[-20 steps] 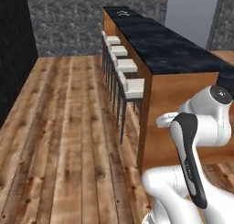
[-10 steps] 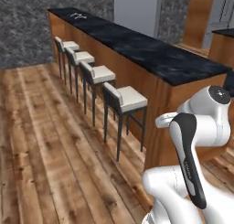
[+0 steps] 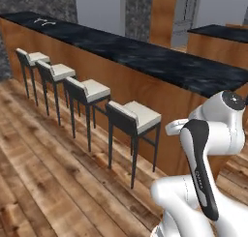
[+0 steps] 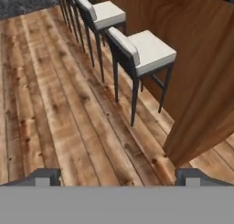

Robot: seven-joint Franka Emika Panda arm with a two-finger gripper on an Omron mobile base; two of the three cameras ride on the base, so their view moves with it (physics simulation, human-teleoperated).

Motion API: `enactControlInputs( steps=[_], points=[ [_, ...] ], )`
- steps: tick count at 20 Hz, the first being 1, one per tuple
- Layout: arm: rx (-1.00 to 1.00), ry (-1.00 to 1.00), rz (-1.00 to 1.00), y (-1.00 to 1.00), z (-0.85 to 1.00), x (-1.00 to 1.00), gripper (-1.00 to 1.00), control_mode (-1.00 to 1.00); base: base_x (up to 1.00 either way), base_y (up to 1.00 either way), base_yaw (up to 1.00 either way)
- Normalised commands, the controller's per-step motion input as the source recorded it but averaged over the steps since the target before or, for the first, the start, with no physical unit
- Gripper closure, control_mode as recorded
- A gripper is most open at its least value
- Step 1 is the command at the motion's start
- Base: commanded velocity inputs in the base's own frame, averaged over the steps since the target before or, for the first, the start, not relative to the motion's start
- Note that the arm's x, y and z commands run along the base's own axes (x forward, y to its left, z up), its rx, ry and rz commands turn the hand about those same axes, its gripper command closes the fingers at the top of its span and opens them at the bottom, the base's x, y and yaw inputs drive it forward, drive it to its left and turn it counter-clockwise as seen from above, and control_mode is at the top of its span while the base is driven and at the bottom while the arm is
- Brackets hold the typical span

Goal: Pick up the metallic utensils from the counter and place them in the open drawer. Make sure not to pick up any wooden utensils.

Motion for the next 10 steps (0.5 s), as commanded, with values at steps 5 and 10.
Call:
enactControlInputs(
  steps=[5,10],
  points=[
    [0.0,0.0,0.0,0.0,0.0,0.0,-1.0,1.0,0.36,1.0,-0.39],
    [0.0,0.0,0.0,0.0,0.0,0.0,-1.0,1.0,0.41,1.0,-0.38]
  ],
)
